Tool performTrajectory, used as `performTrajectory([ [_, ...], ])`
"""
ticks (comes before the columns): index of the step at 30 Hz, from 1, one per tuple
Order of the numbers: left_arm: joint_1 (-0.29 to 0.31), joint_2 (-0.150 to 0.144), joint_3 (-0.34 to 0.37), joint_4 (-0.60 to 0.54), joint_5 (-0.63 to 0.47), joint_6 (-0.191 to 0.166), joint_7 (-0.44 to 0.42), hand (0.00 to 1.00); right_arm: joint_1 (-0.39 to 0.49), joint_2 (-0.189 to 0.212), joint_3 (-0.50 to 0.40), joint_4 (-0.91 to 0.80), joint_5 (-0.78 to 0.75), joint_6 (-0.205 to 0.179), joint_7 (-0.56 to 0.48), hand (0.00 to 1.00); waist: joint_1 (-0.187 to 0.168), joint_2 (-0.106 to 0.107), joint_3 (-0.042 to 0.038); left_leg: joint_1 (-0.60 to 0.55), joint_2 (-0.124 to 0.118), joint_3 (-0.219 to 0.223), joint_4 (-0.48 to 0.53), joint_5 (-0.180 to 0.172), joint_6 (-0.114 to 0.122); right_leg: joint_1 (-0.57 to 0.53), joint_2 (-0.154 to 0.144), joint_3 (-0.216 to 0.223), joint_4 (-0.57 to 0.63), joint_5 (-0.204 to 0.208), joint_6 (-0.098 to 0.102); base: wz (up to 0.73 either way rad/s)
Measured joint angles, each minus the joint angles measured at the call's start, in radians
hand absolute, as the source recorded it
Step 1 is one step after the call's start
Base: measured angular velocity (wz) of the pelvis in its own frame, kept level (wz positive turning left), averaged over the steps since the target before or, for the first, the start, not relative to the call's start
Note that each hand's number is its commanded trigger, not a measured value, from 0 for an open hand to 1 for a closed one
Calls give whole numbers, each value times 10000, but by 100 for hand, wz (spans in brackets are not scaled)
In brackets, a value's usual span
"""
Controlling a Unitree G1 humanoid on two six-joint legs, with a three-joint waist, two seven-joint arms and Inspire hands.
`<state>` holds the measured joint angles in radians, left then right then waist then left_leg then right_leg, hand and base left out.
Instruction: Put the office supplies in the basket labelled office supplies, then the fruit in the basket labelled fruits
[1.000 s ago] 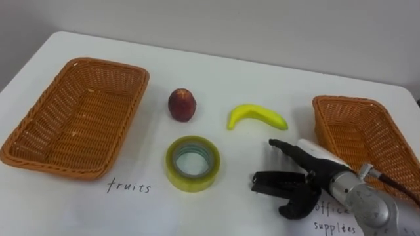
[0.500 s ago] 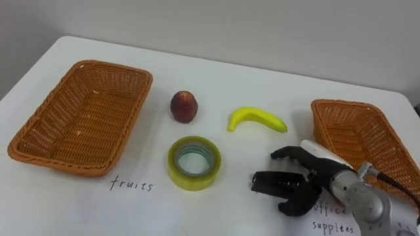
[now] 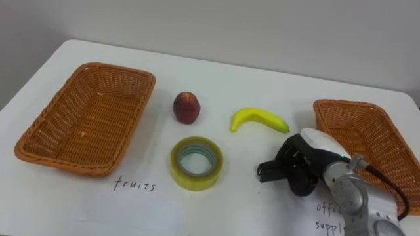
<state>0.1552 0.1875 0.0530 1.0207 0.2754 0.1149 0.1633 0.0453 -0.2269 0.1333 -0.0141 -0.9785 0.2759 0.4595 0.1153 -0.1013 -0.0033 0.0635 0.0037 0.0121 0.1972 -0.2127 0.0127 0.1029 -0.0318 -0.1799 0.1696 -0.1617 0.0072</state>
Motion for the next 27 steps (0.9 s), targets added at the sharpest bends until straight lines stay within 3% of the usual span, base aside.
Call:
performTrajectory([
  [20,-9,-78,-255,-23,-119,-115,497,0,398,-36,-23,-891,637,44,-286,100,-70,64,-8,-196,11,51,-9,10,-5,-228,-3,-67,19,0,-1,0],
  [23,4,-66,-253,-6,-305,-191,512,0,572,-52,-174,-1321,1261,40,-69,100,-110,57,-18,-161,9,81,-101,26,-1,-230,-1,-57,11,0,0,0],
  [27,204,-5,-242,38,-736,-365,513,0,584,-80,-375,-1469,3208,-22,154,100,-217,4,14,-65,7,103,-97,32,7,-191,-8,-64,-3,0,0,0],
])
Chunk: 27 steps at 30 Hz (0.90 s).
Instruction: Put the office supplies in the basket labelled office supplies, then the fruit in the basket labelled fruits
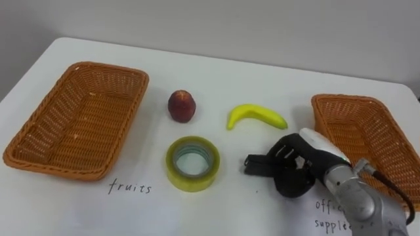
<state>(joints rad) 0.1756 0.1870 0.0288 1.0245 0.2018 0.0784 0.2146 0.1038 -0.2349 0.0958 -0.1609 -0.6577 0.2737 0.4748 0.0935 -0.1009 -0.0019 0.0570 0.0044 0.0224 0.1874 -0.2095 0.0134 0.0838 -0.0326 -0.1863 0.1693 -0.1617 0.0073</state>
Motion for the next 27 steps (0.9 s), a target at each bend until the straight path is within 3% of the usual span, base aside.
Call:
performTrajectory([
  [9,296,-146,377,159,-128,-142,-133,0,-37,11,-538,-1041,1850,-776,23,100,-91,-18,30,62,-7,35,-77,0,2,32,-2,47,-1,0,1,0],
  [18,381,-216,359,155,-128,-141,-314,0,-36,10,-1128,-1144,2317,-982,-506,100,-140,65,87,47,-6,37,-87,0,3,39,-12,-10,9,-1,2,0],
  [27,634,-221,570,156,66,-139,-310,0,-37,9,-1523,-1143,2820,-1112,-1572,100,-424,45,78,46,-4,44,-97,0,3,28,-12,-19,2,-1,3,0],
])
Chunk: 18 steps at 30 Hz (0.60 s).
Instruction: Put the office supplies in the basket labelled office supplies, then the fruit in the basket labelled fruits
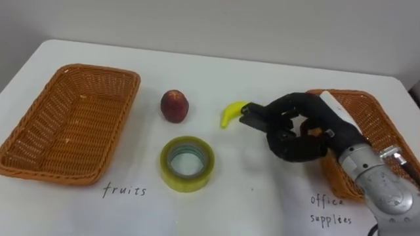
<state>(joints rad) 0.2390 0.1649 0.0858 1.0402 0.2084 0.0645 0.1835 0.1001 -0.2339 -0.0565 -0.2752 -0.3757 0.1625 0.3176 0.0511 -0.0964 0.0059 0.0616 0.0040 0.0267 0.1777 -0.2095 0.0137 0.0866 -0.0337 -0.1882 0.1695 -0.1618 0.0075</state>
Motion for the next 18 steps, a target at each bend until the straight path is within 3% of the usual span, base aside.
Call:
performTrajectory([
  [3,85,24,117,29,19,-1,11,0,1,-7,-333,0,242,-58,-344,100,-46,-30,-31,34,3,-7,49,2,1,36,3,12,-2,0,0,0],
  [7,306,6,308,152,26,-30,8,0,1,-25,-906,27,526,-400,-854,100,-181,1,-10,144,1,60,33,4,5,93,13,237,-7,0,0,-6],
  [18,371,12,1031,633,33,3,-84,0,-4,-387,-1884,676,1114,-570,-2107,100,-348,-63,-49,193,12,124,32,3,1,138,17,235,15,0,1,-1],
])
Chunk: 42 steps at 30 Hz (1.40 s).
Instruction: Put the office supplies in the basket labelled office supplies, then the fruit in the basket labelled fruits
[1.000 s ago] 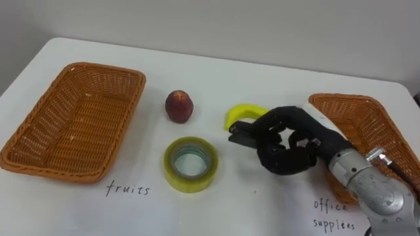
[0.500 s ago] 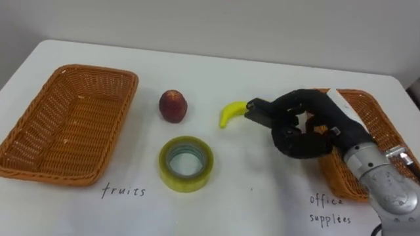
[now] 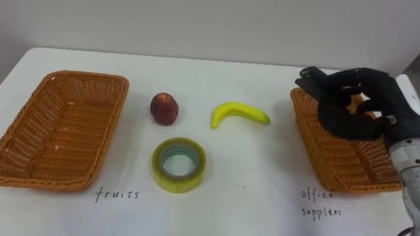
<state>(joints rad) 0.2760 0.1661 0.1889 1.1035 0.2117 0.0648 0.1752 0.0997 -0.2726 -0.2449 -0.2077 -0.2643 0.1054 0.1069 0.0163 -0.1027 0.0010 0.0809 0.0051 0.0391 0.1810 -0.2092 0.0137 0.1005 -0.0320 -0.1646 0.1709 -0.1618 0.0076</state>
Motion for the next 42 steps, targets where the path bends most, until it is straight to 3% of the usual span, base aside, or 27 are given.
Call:
performTrajectory([
  [9,2,54,409,-34,354,6,-321,0,3,-233,-888,490,148,-87,-1126,100,-345,-190,-1,-59,-12,-5,39,-1,1,-24,-9,6,-23,-6,8,0],
  [16,-68,60,429,-92,374,4,-342,0,66,-236,-929,795,342,-102,-1952,100,-448,-173,18,-19,4,104,50,-2,1,-60,12,204,-17,-5,8,-4],
  [26,-33,58,456,-320,372,4,-381,0,445,-235,-929,1072,320,-178,-2035,100,-434,-95,-25,-7,16,153,22,-3,0,-117,28,248,31,-3,4,-2],
  [42,-5,58,646,-324,374,12,-502,0,597,-244,-924,1360,400,-193,-1965,100,-369,-89,-21,-11,21,157,-15,-3,0,-153,32,237,37,-3,4,0],
])
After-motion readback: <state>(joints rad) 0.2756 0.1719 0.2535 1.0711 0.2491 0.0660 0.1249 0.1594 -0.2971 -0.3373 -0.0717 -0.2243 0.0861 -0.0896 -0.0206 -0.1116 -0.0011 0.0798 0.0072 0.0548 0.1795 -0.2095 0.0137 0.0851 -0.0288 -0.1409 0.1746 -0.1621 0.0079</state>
